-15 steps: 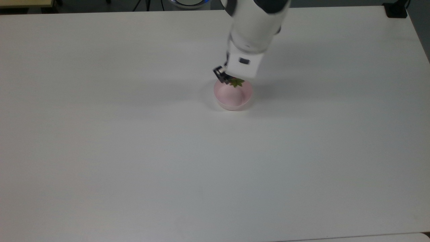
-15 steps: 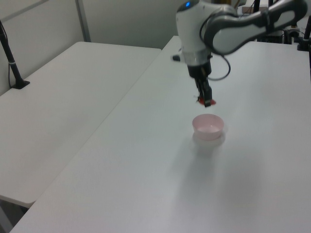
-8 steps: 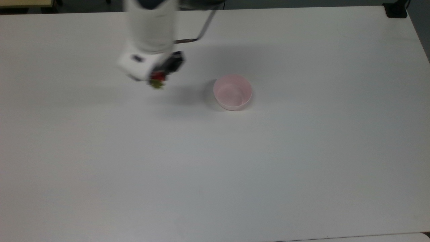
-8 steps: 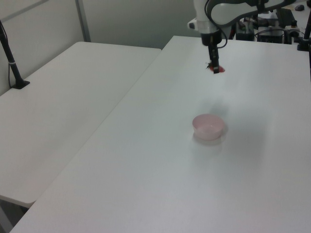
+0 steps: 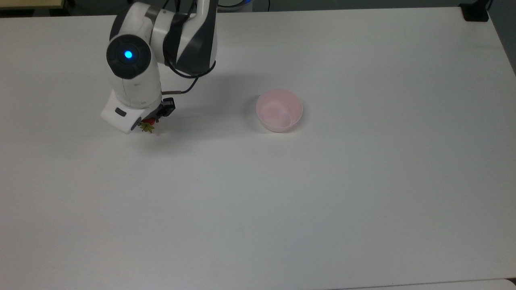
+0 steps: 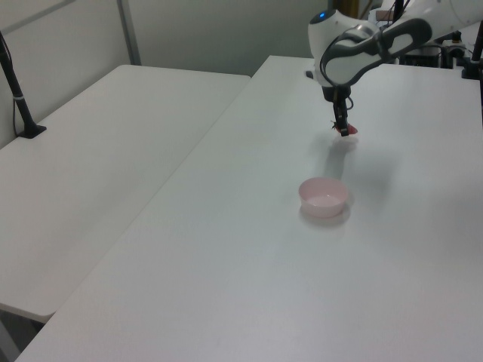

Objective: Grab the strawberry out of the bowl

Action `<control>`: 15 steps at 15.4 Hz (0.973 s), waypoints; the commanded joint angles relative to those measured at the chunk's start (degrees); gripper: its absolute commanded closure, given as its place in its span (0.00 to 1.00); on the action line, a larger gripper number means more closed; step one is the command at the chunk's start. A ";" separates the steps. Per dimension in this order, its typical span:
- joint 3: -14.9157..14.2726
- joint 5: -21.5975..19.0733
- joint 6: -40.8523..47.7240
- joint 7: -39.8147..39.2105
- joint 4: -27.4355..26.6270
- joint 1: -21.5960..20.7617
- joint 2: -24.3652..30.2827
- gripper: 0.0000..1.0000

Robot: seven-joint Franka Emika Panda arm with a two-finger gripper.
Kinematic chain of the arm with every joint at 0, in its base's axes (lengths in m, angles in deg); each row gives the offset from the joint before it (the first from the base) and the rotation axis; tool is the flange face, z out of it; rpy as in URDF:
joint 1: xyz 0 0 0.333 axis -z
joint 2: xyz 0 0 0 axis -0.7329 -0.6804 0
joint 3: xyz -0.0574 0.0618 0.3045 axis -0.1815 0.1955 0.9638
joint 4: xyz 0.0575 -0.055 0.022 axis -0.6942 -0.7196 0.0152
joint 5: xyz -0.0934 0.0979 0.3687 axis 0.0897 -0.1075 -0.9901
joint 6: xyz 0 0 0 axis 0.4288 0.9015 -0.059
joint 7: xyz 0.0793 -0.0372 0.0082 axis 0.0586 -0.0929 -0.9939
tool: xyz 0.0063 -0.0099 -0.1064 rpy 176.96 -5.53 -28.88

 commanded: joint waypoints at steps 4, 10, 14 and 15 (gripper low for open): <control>-0.11 -1.01 1.04 2.39 0.17 -0.22 3.93 0.00; 9.97 1.79 17.00 24.81 4.74 1.52 19.47 0.00; 19.93 1.19 22.48 27.44 2.90 7.33 27.31 0.00; 19.93 1.19 23.53 29.98 2.89 7.25 27.67 0.00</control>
